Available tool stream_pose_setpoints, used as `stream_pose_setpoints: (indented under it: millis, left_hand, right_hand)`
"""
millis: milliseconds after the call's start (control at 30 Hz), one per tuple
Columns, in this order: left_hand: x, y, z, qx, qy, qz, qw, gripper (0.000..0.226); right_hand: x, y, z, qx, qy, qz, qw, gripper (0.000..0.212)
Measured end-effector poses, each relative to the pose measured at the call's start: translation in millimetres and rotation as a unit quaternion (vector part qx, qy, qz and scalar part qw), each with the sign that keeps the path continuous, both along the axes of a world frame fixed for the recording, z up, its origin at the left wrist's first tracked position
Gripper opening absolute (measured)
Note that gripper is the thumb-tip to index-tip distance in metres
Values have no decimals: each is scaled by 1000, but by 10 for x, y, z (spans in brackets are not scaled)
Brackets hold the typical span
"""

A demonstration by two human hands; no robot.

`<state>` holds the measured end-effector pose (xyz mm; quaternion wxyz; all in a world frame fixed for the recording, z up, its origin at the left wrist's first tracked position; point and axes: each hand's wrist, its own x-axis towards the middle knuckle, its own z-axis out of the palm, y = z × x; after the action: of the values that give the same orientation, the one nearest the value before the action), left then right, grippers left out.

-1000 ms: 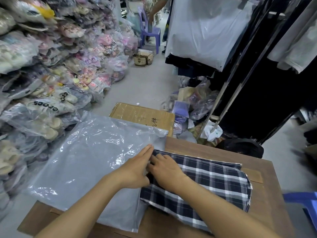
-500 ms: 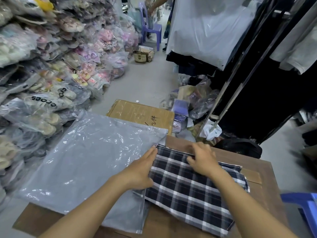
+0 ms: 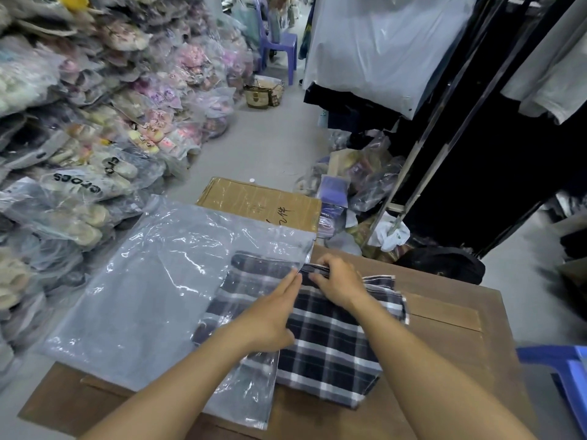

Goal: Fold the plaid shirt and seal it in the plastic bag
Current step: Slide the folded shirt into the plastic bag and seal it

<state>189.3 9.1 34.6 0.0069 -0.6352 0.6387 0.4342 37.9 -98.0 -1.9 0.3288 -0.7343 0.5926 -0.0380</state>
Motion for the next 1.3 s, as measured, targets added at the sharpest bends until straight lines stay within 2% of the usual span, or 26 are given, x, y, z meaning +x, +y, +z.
stream_pose_setpoints:
  millis: [100, 167, 200, 267, 400, 533, 867, 967, 1033, 1133, 1200, 1233, 1300]
  left_hand:
    - [24, -18, 5, 0, -2, -3, 1000, 106]
    - [37, -22, 19, 2, -3, -5, 1000, 105]
    - [34, -22, 17, 2, -4, -8, 1000, 105]
    - [8, -26, 9, 5, -8, -10, 1000, 105]
    - [-63, -60, -4, 15, -10, -9, 1000, 105]
    - [-120, -87, 0, 20, -14, -16, 1000, 106]
    - [-305, -41, 116, 2, 5, -30, 1000, 106]
    - [-343, -4, 157, -22, 5, -46, 999, 106]
    - [-360, 20, 187, -29, 4, -52, 998, 104]
    - [-350, 25, 222, -41, 6, -46, 998, 100]
    - [-313, 25, 218, -48, 16, -42, 998, 99]
    - [-296, 27, 216, -47, 21, -40, 998, 99]
    - [-280, 37, 202, -44, 29, -40, 998, 99]
  right_hand:
    - [-194, 8, 132, -35, -4, -24, 999, 37]
    - [-550, -25, 204, -46, 27, -99, 994, 44]
    - [-766, -42, 209, -25, 28, -142, 989, 50]
    - [-1122, -23, 214, 67, -25, -219, 973, 59]
    - [-1403, 167, 201, 261, -136, -284, 913, 41]
    - [-1409, 196, 44, 250, -203, -329, 888, 44]
    - [-438, 317, 10, 267, -338, -316, 845, 31]
    - [-52, 370, -36, 278, -364, -308, 834, 18]
    - [143, 430, -1, 303, -406, -328, 798, 12]
    - [259, 485, 21, 361, -460, -342, 736, 34]
    - [229, 500, 7, 399, -489, -325, 704, 24]
    - [187, 491, 3, 405, -486, -317, 707, 19]
    - [41, 408, -15, 387, -454, -300, 744, 15]
